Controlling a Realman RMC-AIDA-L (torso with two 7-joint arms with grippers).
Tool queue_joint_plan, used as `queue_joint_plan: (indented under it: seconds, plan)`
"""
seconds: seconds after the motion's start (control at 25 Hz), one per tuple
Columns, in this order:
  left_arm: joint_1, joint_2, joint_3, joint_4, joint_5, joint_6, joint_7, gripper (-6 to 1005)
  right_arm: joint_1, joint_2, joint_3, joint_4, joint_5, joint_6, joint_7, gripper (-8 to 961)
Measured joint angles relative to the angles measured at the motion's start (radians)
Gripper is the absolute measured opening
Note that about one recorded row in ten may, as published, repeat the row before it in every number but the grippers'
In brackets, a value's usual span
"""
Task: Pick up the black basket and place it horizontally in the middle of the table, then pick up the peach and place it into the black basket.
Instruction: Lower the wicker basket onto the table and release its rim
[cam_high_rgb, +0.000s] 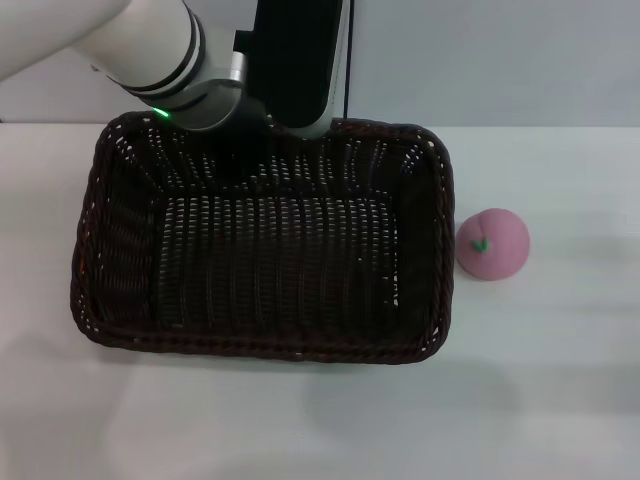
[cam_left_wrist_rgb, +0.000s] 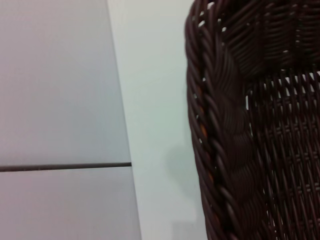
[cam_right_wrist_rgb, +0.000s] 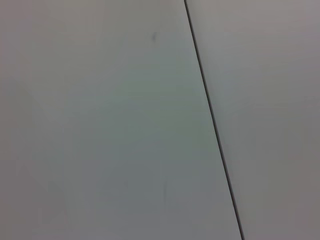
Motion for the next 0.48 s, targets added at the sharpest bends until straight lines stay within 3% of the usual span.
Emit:
queue_joint_plan:
  seconds: [0.36,0.48]
  plan:
    - [0.007,0.0,0.037,0.0,-0.004,-0.004,-0.042,271,-0.003,0.0,0.0,0.0,-0.001,0.008,-0.003,513]
    - [0.008,0.0,0.042,-0.003,-0.003,-0.004,-0.048,370,-0.005,0.0,0.0,0.0,-0.001,0.011,-0.003,512]
